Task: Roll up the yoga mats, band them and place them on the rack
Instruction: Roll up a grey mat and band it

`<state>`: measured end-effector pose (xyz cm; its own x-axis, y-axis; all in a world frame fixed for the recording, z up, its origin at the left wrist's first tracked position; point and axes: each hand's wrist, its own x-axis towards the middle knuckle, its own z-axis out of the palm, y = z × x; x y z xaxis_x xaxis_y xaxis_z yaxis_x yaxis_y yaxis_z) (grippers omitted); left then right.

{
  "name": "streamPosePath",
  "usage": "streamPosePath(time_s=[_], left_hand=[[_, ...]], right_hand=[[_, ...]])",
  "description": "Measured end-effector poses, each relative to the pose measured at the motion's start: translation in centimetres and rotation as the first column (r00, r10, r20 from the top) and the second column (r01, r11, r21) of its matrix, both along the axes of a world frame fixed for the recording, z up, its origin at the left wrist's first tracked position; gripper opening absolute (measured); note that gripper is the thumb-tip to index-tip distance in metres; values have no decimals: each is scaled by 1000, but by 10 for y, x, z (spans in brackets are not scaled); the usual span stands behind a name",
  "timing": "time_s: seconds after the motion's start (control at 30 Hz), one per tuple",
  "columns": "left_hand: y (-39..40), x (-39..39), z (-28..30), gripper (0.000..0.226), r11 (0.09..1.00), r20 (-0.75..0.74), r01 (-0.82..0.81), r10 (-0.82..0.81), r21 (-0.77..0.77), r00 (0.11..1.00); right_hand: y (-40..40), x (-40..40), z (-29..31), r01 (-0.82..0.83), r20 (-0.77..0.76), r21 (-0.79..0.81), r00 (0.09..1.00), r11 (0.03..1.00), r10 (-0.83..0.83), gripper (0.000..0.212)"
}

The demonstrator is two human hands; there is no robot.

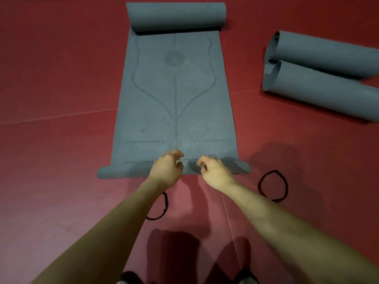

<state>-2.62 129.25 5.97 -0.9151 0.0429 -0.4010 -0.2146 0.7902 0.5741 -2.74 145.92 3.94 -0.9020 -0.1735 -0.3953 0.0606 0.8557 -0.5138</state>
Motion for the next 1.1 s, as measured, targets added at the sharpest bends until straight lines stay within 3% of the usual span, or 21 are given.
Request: streamPosePath(time_s=[0.13,0.2,0.27,0.3,0.4,0.53,0.6,0.67,0.8,0.97,1.1], left_hand=[[-7,-8,-97,44,949,-97,136,-169,-284,981],[-12,-10,-139,49,840,-136,234,-339,-489,931],[-20,-11,-178,50,699,-190,302,-532,-648,825],[-24,-12,-195,49,650,-203,303,-584,-697,786],[-24,-9,-218,55,592,-127,308,-579,-745,806],[-19,7,-237,55,655,-64,257,-424,-710,904],[-19,16,-245,53,687,-93,215,-381,-694,920],[-22,24,-261,52,699,-218,152,-411,-699,885],[-32,40,-302,58,702,-462,-28,-437,-712,772],[-36,51,-311,60,725,-546,-150,-349,-673,762],[-37,58,-316,57,753,-546,-98,-374,-651,750]], right_hand=[[-4,-7,-95,-206,-144,200,961,958,237,43],[-7,-11,-134,-263,-191,293,926,919,325,50],[-11,-16,-166,-269,-248,317,902,909,353,48],[-13,-17,-179,-270,-278,318,890,909,361,47],[-17,-16,-205,-280,-344,369,845,887,409,52],[-20,-4,-226,-262,-292,468,856,844,428,47],[-22,5,-233,-205,-347,512,839,834,419,41],[-23,14,-244,-134,-389,587,818,798,424,38],[-28,37,-269,-23,-449,581,825,813,344,41],[-27,48,-282,-25,-435,563,841,826,322,44],[-19,50,-286,-126,-394,505,847,854,357,48]])
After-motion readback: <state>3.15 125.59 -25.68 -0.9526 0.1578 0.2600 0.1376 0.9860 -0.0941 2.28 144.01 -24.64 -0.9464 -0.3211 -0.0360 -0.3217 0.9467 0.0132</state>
